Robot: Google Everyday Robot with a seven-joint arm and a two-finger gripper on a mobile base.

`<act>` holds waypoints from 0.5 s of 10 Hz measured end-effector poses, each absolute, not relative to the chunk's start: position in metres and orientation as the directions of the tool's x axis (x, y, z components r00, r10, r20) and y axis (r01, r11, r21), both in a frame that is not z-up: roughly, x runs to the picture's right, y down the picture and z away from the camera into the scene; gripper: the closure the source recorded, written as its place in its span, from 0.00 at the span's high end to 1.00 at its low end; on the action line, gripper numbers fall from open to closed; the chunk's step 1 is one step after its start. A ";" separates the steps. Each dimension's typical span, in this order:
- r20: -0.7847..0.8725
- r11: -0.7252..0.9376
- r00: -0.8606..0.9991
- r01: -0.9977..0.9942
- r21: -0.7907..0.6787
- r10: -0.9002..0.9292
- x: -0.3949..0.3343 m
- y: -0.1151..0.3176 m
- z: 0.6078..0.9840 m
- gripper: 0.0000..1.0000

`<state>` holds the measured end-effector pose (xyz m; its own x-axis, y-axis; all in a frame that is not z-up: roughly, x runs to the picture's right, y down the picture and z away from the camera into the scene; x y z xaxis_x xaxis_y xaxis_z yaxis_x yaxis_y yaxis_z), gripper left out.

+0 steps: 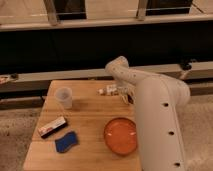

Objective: Drag the pepper across the table

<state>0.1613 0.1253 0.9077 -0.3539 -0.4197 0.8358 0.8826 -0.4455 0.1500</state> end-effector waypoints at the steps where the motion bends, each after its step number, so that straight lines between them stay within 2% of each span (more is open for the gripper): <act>1: 0.838 -0.436 -0.344 0.888 0.144 -0.424 0.167 0.124 0.909 0.03; 5: 0.844 -0.406 -0.316 0.905 0.129 -0.434 0.181 0.124 0.915 0.03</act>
<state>0.1810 0.1237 0.9147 -0.3155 -0.4337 0.8440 0.9046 -0.4061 0.1295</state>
